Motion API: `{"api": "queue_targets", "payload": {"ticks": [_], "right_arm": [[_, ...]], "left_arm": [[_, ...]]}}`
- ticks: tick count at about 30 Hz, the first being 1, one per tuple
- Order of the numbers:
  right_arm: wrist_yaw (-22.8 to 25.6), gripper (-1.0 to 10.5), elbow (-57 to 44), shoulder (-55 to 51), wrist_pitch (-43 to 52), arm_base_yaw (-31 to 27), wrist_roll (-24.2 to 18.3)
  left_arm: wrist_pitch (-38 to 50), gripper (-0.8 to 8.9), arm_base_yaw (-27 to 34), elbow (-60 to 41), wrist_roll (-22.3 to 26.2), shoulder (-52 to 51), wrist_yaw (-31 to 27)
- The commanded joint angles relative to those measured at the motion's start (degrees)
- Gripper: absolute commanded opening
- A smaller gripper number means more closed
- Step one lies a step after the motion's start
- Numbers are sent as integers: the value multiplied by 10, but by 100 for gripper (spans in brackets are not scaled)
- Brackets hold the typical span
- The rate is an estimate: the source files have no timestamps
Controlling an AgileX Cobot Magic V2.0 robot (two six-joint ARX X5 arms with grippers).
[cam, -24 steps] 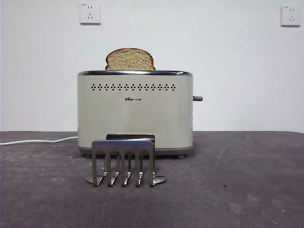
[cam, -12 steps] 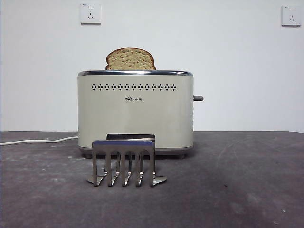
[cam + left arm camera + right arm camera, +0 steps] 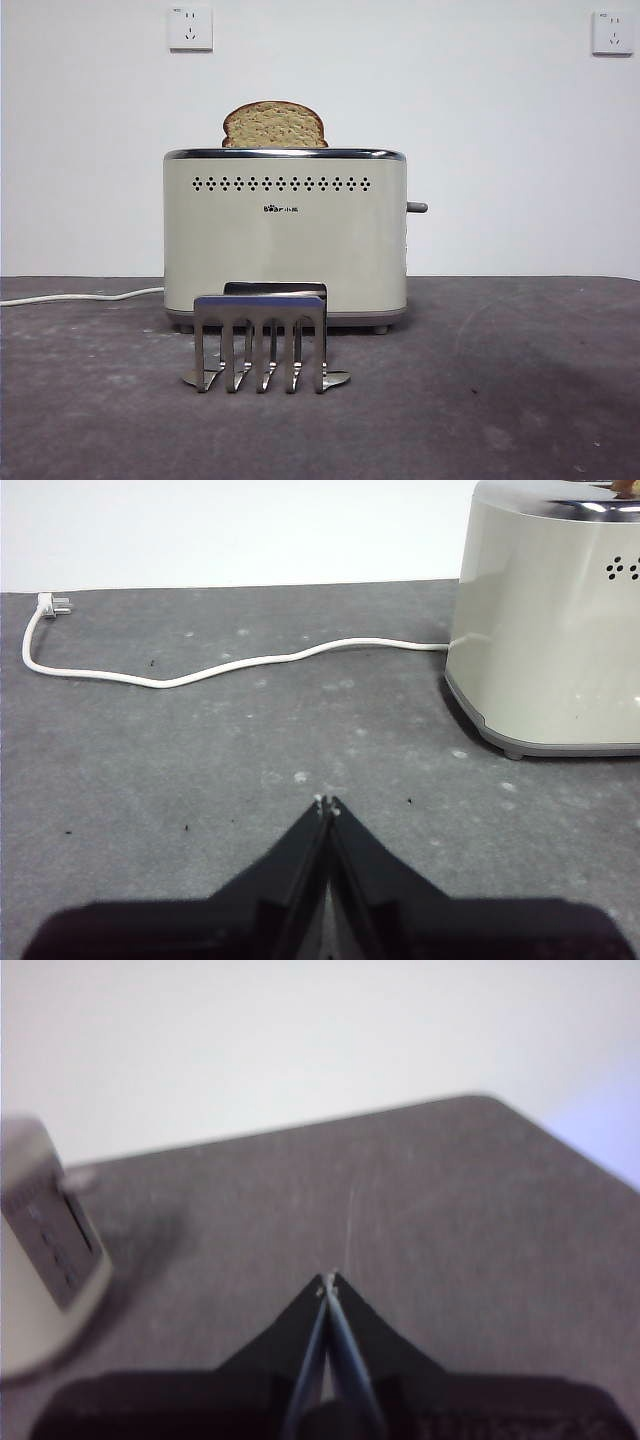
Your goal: Pick up a slice of bread from the rack,put the bread on the toaster,press the button
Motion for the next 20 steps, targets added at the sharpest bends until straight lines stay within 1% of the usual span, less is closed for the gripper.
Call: {"api": "queue_targets", "payload": {"ticks": [1, 5, 9, 14, 20], "right_arm": [[2, 1, -27, -12, 7, 0, 5], [-2, 1, -49, -22, 7, 0, 1], [-6, 1, -62, -35, 6, 0, -13], [-50, 1, -75, -51, 5, 0, -48], [-50, 1, -84, -63, -19, 0, -50]], "left_arm": [[2, -3, 2, -9, -6, -1, -1], [2, -3, 2, -9, -6, -1, -1], [2, -3, 2, -9, -6, -1, -1], [2, -3, 2, -9, -6, -1, 0], [2, -3, 2, -9, -6, -1, 0]]}}
